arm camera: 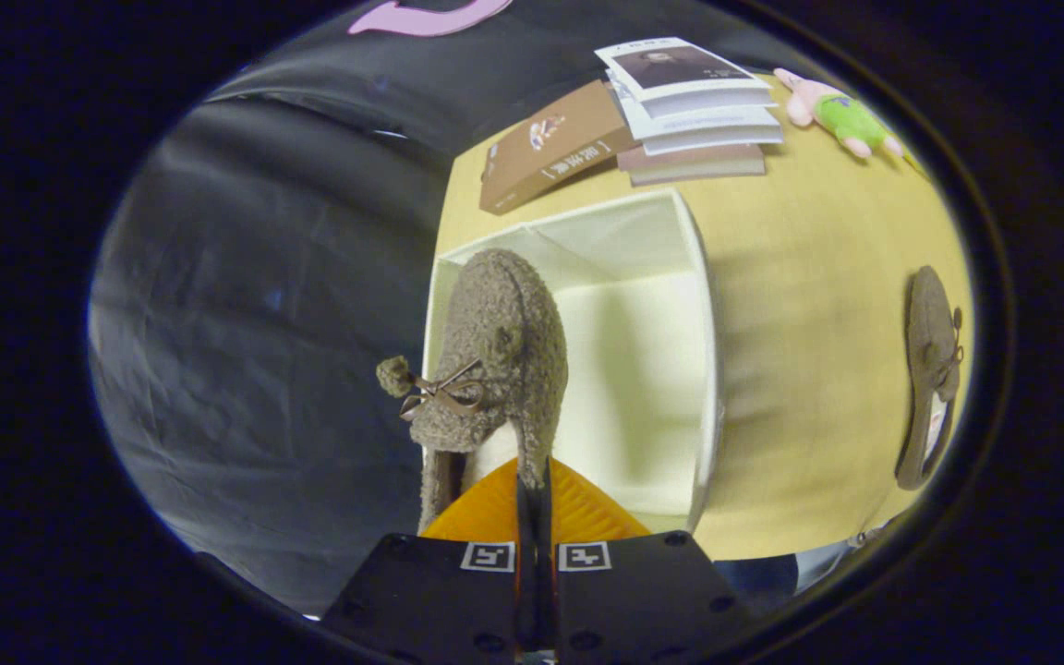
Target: Open the storage box then place both shoes into the box .Put the left shoe in first, then the right shoe, with the right side of both shoes facing outward in a uniform manner.
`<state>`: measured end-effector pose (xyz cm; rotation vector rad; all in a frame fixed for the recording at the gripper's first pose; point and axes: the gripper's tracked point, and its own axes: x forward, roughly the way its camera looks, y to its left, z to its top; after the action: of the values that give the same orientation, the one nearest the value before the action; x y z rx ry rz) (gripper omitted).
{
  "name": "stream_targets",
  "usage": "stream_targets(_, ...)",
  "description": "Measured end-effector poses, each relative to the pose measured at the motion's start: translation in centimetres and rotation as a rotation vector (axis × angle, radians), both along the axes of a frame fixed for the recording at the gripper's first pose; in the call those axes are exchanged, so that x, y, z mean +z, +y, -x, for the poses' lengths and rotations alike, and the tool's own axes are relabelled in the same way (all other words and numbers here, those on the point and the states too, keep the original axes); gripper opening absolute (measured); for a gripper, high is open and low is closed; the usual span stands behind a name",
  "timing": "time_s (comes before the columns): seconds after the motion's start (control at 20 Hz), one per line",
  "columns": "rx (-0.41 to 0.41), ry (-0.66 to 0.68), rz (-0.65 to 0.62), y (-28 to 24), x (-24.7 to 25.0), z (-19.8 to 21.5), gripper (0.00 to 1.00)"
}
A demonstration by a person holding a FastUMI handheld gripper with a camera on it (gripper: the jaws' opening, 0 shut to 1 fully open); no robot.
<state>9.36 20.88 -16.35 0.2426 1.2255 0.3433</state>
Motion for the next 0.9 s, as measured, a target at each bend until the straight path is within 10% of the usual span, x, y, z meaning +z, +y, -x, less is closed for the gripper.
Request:
stream_targets(0.75, 0.005, 0.090, 0.188, 1.1, -8.8, -0.5, 0.05)
stream_targets(0.9, 0.020, 0.087, 0.137, 1.3, -7.3, -0.7, 0.19)
